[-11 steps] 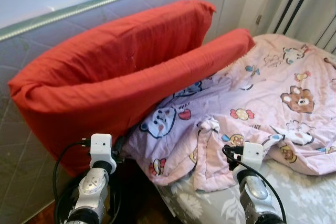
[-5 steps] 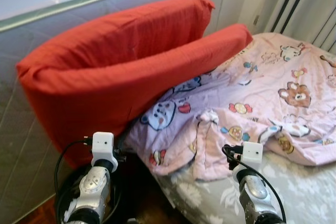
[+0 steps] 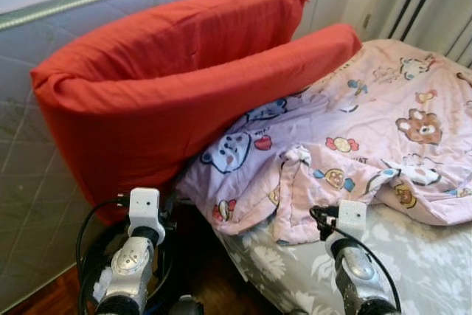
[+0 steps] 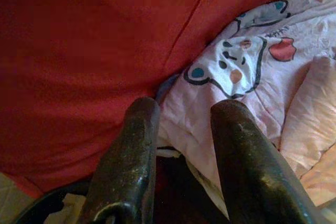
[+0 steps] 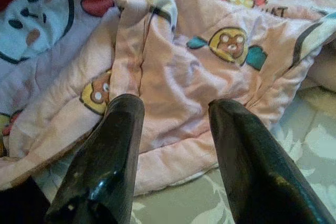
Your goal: Clean up the room
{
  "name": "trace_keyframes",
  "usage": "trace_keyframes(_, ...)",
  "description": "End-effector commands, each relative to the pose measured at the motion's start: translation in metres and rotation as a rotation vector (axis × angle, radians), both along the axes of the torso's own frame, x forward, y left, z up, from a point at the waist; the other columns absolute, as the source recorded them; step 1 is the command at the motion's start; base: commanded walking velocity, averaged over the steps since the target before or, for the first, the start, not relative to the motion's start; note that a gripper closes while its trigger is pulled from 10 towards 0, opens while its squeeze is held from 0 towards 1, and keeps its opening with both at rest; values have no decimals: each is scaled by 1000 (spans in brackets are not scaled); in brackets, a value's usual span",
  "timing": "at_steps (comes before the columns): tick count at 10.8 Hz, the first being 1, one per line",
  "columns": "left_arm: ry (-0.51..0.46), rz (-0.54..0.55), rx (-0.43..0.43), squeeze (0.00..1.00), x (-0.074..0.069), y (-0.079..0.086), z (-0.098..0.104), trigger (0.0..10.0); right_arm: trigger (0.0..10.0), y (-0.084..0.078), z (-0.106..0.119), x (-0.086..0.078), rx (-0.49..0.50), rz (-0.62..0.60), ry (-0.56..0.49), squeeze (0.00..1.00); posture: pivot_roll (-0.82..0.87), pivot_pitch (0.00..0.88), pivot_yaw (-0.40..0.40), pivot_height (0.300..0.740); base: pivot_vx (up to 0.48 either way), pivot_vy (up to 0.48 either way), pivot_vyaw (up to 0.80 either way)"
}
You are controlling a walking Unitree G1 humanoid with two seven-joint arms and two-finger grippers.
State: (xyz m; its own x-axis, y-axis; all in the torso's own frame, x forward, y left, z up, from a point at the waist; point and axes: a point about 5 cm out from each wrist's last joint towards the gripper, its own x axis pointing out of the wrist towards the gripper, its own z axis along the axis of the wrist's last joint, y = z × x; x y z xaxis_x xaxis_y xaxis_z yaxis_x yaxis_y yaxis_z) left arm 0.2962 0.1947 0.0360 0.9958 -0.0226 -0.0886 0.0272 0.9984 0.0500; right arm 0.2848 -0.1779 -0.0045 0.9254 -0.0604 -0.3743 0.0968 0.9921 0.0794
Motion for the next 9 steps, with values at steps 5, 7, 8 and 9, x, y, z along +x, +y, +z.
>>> trace_keyframes(5,5,4,-1,0,-2,1,-1,10000,10000,4,-3,-3,-2,14,4,0,158,140,-25,637,0,0,0)
trace_keyframes(7,-1,2,-5,0,-2,1,1,10000,10000,8,-5,-4,0,39,27,0,162,154,-25,637,0,0,0)
trace_keyframes(8,-6,5,-15,0,-2,1,2,10000,10000,9,-5,-4,5,47,28,0,165,161,-26,637,0,0,0)
trace_keyframes(9,-31,-1,-40,0,1,-1,8,10000,10000,12,-3,-1,12,52,21,0,168,168,-26,637,0,0,0)
